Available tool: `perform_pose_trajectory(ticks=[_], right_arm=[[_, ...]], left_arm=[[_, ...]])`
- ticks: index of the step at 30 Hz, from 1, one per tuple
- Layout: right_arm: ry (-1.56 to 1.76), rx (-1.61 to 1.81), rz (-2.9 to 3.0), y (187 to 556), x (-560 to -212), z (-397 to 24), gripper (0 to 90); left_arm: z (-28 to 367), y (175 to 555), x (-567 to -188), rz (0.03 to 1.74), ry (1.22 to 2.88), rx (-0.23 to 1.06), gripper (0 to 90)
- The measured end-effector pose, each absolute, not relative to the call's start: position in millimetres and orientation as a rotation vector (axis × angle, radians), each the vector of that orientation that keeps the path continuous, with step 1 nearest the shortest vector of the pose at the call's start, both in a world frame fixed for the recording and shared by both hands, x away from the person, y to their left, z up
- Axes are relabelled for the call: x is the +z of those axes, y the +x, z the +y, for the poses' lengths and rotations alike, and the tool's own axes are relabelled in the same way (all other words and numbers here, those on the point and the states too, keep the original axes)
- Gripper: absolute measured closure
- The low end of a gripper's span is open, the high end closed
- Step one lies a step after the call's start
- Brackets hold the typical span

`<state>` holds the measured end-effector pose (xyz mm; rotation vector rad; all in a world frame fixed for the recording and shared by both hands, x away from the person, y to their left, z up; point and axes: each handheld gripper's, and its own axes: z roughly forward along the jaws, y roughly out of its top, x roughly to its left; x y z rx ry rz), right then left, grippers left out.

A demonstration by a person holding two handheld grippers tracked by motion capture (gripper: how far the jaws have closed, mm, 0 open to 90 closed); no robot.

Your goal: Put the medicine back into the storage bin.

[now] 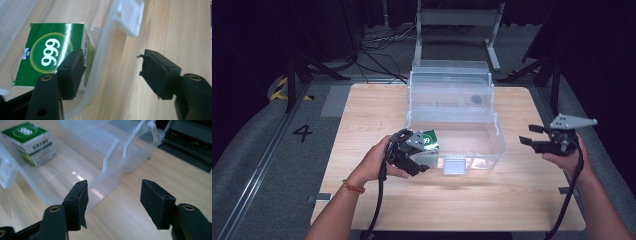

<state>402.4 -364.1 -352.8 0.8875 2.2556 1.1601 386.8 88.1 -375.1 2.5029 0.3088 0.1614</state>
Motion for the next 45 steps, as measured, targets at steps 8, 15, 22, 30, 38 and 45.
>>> perform_pose_trajectory(ticks=[8,15,22,30,38,45], right_arm=[[0.747,1.149,2.285,450,-307,-319,52.8],[0.695,1.122,2.359,501,-299,-270,55.1],[0.728,1.123,2.368,529,-305,-252,52.3],[0.731,1.081,2.413,544,-305,-249,59.2],[0.684,1.069,2.48,551,-300,-242,61.1],[0.67,1.035,2.495,563,-300,-236,61.7]], left_arm=[[86,396,-384,0.346,2.514,0.11,54.3],[96,410,-394,0.419,2.514,0.063,75.6],[96,415,-393,0.369,2.545,0.027,78.6],[109,414,-393,0.358,2.553,0.002,79.0],[115,414,-391,0.329,2.573,0.003,79.0],[119,414,-391,0.332,2.579,-0.003,79.0]])
